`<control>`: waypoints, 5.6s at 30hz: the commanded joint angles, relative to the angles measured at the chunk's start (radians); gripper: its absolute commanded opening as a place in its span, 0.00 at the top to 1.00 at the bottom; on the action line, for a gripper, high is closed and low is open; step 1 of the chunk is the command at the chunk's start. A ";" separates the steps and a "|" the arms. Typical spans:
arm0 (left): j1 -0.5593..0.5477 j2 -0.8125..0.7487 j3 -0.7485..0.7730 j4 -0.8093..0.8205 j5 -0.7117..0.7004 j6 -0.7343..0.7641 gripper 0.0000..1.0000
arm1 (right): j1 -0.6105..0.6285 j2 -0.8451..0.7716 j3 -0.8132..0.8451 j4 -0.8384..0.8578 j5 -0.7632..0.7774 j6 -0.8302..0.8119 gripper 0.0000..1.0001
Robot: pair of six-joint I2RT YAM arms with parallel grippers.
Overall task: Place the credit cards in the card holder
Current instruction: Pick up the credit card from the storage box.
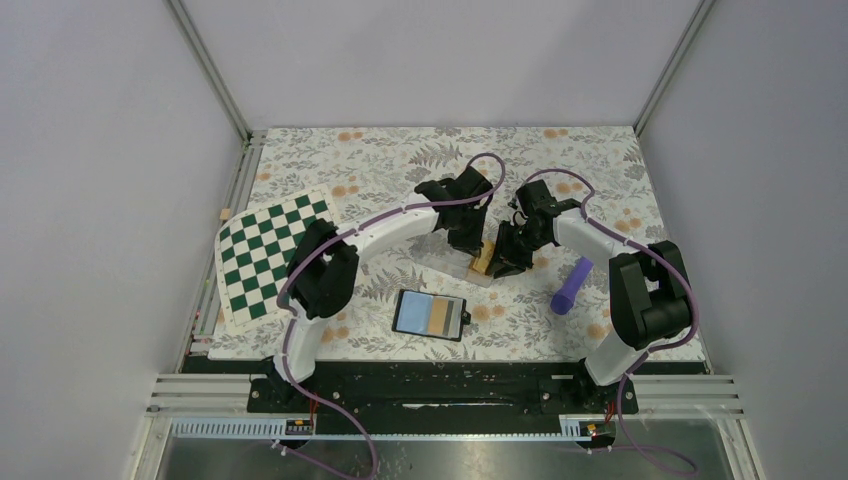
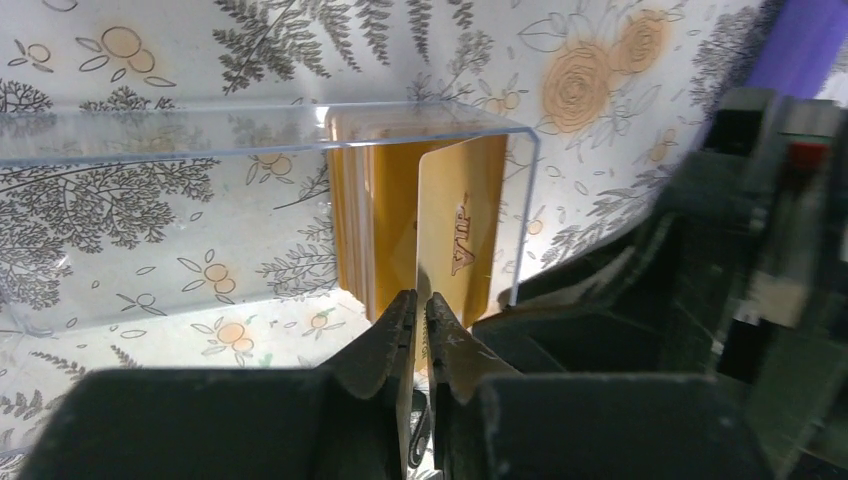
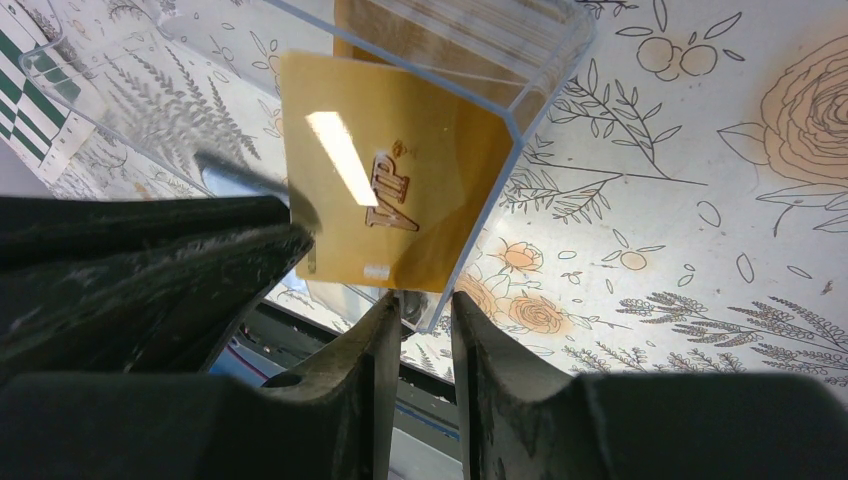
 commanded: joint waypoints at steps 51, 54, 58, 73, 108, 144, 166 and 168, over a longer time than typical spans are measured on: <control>0.146 -0.091 -0.271 0.373 0.333 -0.061 0.69 | 0.131 0.122 0.254 -0.218 0.263 -0.115 1.00; 0.145 -0.070 -0.273 0.372 0.338 -0.065 0.68 | 0.134 0.141 0.246 -0.220 0.280 -0.120 1.00; 0.143 -0.056 -0.285 0.377 0.345 -0.074 0.68 | 0.135 0.155 0.234 -0.219 0.283 -0.120 1.00; 0.122 -0.112 -0.311 0.434 0.414 -0.093 0.87 | 0.137 0.168 0.195 -0.196 0.266 -0.117 1.00; 0.054 -0.159 -0.277 0.318 0.252 -0.057 1.00 | 0.136 0.071 0.204 -0.211 0.245 -0.115 0.95; 0.107 -1.359 -1.374 0.989 0.391 -0.596 1.00 | 0.264 -0.469 -0.388 0.925 -0.456 0.616 0.42; 0.107 -1.269 -1.362 0.962 0.356 -0.617 0.64 | 0.270 -0.444 -0.413 0.964 -0.507 0.620 1.00; 0.113 -1.261 -1.336 0.848 0.325 -0.576 0.56 | 0.270 -0.458 -0.396 0.779 -0.451 0.515 1.00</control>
